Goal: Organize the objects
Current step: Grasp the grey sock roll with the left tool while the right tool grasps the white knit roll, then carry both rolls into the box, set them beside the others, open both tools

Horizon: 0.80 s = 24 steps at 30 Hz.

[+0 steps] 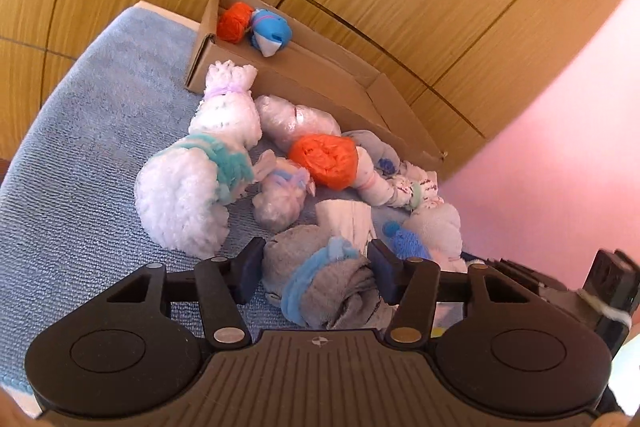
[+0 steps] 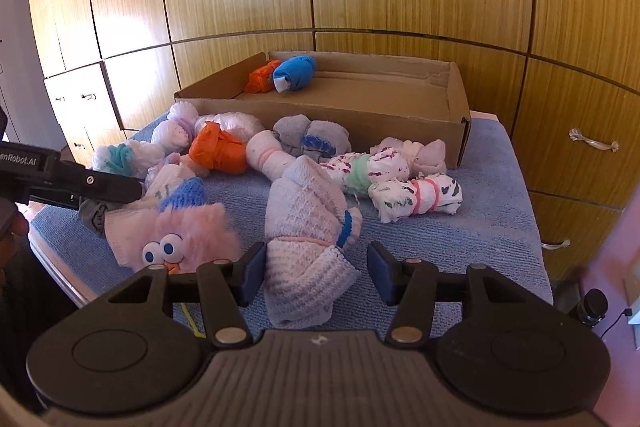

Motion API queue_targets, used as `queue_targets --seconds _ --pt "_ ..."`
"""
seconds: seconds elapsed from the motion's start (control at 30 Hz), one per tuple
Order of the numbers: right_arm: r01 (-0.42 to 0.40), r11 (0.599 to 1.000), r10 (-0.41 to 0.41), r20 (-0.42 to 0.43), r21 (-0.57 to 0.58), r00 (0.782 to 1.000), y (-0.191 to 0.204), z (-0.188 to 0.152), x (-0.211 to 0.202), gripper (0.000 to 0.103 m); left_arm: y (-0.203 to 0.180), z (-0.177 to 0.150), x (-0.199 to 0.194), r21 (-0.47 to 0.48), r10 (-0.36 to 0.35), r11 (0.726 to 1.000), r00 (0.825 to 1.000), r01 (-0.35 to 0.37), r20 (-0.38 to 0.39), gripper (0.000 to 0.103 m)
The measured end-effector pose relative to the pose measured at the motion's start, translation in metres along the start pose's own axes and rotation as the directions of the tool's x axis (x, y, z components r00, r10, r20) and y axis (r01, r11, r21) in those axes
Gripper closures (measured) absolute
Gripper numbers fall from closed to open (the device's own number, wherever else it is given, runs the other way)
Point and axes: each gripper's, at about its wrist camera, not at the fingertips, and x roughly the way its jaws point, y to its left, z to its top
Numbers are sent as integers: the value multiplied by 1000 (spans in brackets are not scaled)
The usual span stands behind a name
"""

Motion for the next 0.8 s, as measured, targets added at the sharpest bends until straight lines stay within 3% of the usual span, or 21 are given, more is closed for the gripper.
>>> queue_targets --seconds 0.23,0.6,0.8 --pt "-23 1000 23 -9 12 1000 -1 1 1 63 -5 -4 -11 60 45 997 999 -46 15 44" --pt "-37 996 34 39 87 999 -13 7 -13 63 -12 4 -27 123 55 990 996 -63 68 45" --pt "-36 991 27 70 128 997 -27 24 -28 63 -32 29 -39 184 51 980 992 -72 116 45"
